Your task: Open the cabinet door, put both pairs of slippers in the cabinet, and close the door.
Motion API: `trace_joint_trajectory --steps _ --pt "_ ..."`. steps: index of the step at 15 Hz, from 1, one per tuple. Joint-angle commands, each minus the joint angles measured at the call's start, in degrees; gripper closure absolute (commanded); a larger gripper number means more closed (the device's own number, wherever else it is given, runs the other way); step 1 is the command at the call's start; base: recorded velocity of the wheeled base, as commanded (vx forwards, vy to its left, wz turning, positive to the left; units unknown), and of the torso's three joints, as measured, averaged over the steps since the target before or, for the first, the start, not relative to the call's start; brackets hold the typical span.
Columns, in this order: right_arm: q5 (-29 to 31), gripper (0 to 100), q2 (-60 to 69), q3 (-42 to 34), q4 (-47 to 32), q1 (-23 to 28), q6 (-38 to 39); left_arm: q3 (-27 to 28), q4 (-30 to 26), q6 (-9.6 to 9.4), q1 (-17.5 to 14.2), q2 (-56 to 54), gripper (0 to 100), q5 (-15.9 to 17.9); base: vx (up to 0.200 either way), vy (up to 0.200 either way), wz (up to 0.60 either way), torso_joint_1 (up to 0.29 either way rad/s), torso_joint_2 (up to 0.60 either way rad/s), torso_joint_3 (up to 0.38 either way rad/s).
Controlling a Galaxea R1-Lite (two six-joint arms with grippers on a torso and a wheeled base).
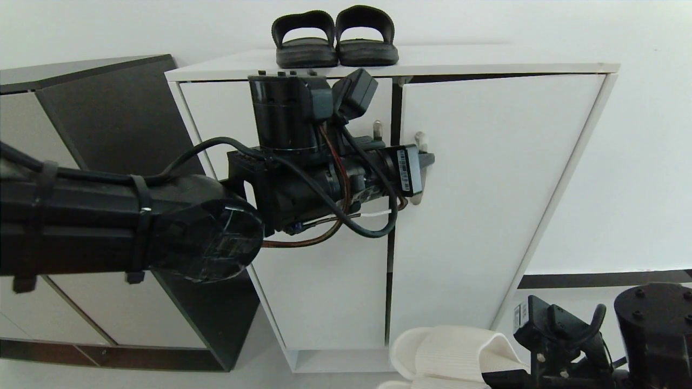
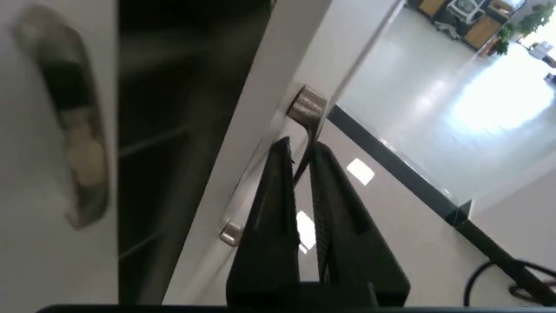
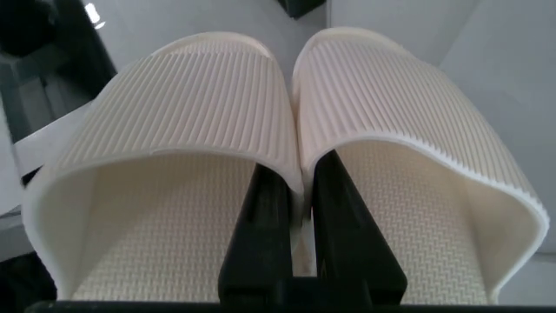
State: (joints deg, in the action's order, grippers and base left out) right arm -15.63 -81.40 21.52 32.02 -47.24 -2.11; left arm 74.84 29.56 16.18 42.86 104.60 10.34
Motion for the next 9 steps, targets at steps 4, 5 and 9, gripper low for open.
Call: trace_joint_trajectory --steps 4,5,9 --pt "-2.1 100 1.5 -1.4 0.1 0.0 -0.5 -6.2 -0.1 -0.01 2.0 -8.4 100 -0.1 0.000 0.000 0.00 0.000 0.00 0.000" --pt "-2.1 100 1.4 -1.4 0.1 0.0 -0.6 -7.3 -0.1 -0.01 2.2 -9.5 100 -0.1 0.000 0.000 0.00 0.000 0.00 0.000" --pt "-1.9 100 1.8 -1.4 0.0 0.0 -0.6 -12.6 -0.2 -0.18 4.4 -16.3 100 -0.6 0.000 0.000 0.00 0.000 0.00 0.000"
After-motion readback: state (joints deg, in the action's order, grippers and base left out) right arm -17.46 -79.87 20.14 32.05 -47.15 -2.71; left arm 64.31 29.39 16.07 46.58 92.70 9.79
